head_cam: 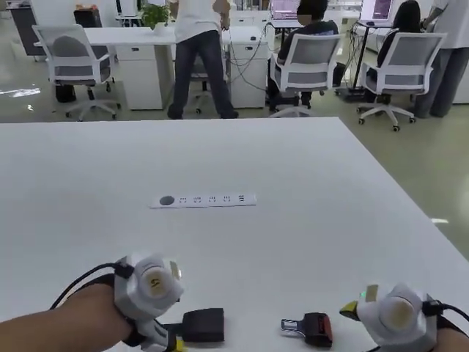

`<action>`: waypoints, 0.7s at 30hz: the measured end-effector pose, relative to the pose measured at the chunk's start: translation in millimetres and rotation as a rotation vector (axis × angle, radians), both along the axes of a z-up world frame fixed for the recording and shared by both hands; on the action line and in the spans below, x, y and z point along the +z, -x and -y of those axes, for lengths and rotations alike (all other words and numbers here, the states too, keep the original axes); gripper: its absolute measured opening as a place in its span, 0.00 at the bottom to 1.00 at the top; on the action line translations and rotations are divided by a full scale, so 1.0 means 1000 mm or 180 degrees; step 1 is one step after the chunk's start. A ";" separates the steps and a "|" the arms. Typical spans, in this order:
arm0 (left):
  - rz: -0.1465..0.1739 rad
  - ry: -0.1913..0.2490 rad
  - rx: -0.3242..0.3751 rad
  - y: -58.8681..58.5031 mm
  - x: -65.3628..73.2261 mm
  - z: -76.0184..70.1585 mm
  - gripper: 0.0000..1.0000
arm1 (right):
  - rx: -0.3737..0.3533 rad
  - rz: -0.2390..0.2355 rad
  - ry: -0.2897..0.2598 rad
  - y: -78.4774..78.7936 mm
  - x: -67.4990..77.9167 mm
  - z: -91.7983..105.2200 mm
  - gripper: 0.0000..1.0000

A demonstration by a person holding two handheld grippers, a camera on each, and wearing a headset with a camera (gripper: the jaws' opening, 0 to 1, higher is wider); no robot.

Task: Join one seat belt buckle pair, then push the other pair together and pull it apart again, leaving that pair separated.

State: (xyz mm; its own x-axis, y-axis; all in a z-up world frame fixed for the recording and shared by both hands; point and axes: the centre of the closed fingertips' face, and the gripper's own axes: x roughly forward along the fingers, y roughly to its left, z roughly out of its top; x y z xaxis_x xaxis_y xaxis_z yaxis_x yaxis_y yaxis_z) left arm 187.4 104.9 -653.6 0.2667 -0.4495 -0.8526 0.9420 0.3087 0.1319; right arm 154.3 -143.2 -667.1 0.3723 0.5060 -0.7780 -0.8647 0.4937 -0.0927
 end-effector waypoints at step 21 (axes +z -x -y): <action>0.0021 0.0552 0.1292 0.079 0.013 -0.085 0.92 | -0.0428 0.0031 -0.0466 0.047 0.009 -0.006 0.99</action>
